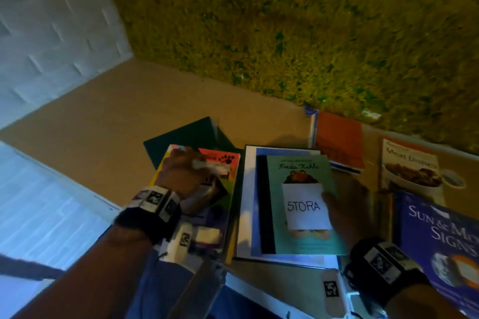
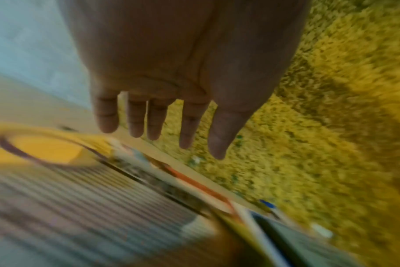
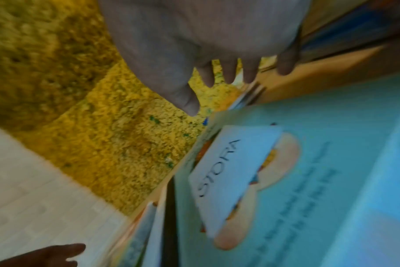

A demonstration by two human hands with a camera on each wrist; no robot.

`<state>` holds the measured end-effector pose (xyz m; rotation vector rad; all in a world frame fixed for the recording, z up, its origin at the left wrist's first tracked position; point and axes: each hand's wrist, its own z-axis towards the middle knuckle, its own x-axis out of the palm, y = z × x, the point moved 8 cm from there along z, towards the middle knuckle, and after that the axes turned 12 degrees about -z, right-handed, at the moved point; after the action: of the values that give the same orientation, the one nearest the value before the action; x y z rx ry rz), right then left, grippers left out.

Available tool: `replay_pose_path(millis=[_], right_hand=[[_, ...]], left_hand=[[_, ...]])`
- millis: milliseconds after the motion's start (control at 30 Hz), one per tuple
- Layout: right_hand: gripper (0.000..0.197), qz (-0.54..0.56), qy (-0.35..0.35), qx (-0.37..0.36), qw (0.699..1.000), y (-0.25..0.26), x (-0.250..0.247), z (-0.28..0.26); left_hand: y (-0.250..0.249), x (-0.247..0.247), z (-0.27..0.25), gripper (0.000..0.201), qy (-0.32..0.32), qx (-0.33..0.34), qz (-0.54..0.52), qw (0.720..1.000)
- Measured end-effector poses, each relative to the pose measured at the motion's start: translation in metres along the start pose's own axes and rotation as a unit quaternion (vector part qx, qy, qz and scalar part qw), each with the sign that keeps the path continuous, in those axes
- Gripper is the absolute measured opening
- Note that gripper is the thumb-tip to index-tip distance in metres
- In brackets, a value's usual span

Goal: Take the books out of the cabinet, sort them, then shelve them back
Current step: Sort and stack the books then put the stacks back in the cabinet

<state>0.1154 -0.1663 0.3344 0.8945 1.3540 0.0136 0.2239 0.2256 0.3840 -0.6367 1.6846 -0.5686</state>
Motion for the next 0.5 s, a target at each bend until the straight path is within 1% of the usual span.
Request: replay_pose_path(millis=[33,67,100,133,167,200,233,267,300,333,367,400,433,500], right_hand=[[0.046,0.033,0.015,-0.032,0.999,0.031,-0.001,-0.008],[0.036,0.072,0.040,-0.067,0.994,0.058,-0.001,-0.017],[0.030,0.098,0.077,-0.084,0.989,0.080,0.005,-0.028],[0.030,0.106,0.137,-0.102,0.979,0.101,0.019,-0.039],[0.031,0.107,0.211,-0.096,0.967,0.117,0.036,-0.054],[0.030,0.106,0.291,-0.080,0.947,0.126,0.059,-0.071],[0.031,0.099,0.349,-0.063,0.930,0.130,0.079,-0.085],[0.032,0.102,0.386,-0.047,0.916,0.132,0.096,-0.095],[0.032,0.106,0.395,-0.038,0.912,0.137,0.106,-0.103],[0.029,0.112,0.389,-0.035,0.913,0.142,0.112,-0.106],[0.024,0.122,0.383,-0.026,0.915,0.143,0.118,-0.107],[0.021,0.128,0.374,-0.017,0.918,0.144,0.123,-0.107],[0.024,0.131,0.374,-0.009,0.918,0.146,0.126,-0.108],[0.041,0.140,0.380,0.011,0.914,0.146,0.130,-0.111]], left_hand=[[0.023,-0.018,0.003,0.048,-0.014,-0.046,0.045,0.998],[0.043,-0.032,0.003,0.057,-0.021,-0.088,0.053,0.995],[0.059,-0.039,0.002,0.069,-0.015,-0.119,0.043,0.992],[0.073,-0.042,0.000,0.080,-0.001,-0.142,0.020,0.990],[0.082,-0.044,-0.003,0.089,0.012,-0.159,0.012,0.987],[0.093,-0.044,-0.004,0.091,0.018,-0.172,0.006,0.985],[0.100,-0.045,-0.005,0.089,0.023,-0.187,-0.002,0.982],[0.107,-0.045,-0.004,0.086,0.024,-0.197,-0.022,0.980],[0.109,-0.044,-0.006,0.080,0.035,-0.201,-0.043,0.978],[0.109,-0.041,-0.006,0.068,0.045,-0.192,-0.058,0.979],[0.105,-0.040,-0.008,0.053,0.053,-0.179,-0.041,0.981],[0.101,-0.039,-0.009,0.042,0.048,-0.160,-0.020,0.986],[0.100,-0.038,-0.011,0.037,0.031,-0.148,0.002,0.989],[0.098,-0.035,-0.016,0.036,0.005,-0.131,0.029,0.991]])
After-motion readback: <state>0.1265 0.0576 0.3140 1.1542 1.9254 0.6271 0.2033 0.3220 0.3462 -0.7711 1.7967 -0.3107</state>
